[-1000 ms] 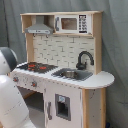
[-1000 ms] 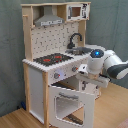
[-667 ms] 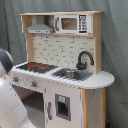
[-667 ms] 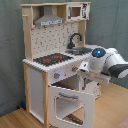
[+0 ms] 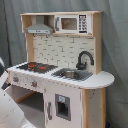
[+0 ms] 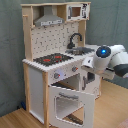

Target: Play with the kitchen

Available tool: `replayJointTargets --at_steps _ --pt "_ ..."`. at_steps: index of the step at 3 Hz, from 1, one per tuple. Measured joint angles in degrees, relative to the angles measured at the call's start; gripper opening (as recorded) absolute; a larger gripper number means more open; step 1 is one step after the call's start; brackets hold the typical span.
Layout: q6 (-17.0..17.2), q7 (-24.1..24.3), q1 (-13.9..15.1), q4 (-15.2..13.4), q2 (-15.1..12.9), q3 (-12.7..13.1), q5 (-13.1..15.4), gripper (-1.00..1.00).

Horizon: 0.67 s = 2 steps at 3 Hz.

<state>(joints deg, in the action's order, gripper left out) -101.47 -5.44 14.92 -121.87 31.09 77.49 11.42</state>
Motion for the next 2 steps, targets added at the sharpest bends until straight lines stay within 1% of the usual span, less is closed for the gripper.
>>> replayJointTargets --at_steps 1,2 --pt "4.6 -1.7 -2.1 0.8 3.3 -1.5 2.5 1.00" --pt "7.7 -3.4 -3.6 1.3 6.2 -2.0 5.4 1.00"
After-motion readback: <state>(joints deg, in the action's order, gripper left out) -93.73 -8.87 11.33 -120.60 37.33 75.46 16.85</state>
